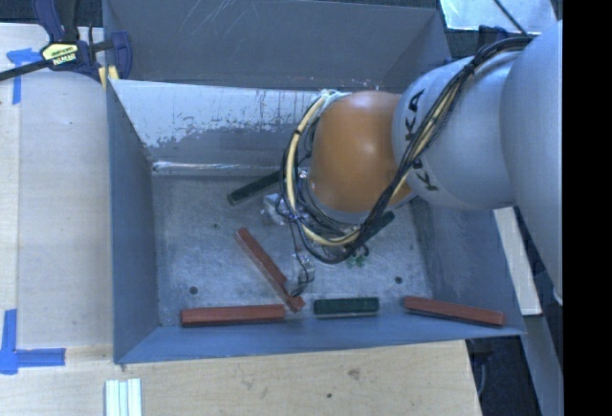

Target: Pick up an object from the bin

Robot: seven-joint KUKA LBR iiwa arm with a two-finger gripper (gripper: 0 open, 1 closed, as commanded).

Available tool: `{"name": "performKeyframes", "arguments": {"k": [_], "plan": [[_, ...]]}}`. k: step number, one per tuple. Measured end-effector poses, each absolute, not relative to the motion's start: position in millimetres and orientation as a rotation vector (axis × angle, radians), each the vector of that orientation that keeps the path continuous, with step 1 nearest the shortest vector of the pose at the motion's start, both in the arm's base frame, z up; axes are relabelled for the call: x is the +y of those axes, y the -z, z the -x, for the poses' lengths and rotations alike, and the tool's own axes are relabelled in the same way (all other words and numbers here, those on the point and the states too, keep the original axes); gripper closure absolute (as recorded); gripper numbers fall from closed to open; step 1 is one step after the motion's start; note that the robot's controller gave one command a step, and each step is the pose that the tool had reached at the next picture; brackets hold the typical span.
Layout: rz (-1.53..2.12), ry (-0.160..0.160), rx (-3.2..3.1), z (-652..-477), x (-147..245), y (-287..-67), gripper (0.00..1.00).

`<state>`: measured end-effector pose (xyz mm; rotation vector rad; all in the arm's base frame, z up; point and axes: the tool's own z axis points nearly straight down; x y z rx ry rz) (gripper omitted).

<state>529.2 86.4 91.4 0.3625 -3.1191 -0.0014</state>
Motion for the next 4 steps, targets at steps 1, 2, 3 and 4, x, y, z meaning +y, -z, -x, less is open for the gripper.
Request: {"name": "performKeyframes", "arguments": {"k": [1,2,3,4], "plan": [[-0.157,-0.003,-3.148,-591.9,34.5,-131.1,0.0],[0.124,0.0,-3.139,-627.8,36.8,-85.4,0.0],[0.159,0.001,-3.134,-624.3,109.7,-69.1,0.0],[0.166,0.002,-3.141,-626.8,106.4,-71.8,1.0]]}}
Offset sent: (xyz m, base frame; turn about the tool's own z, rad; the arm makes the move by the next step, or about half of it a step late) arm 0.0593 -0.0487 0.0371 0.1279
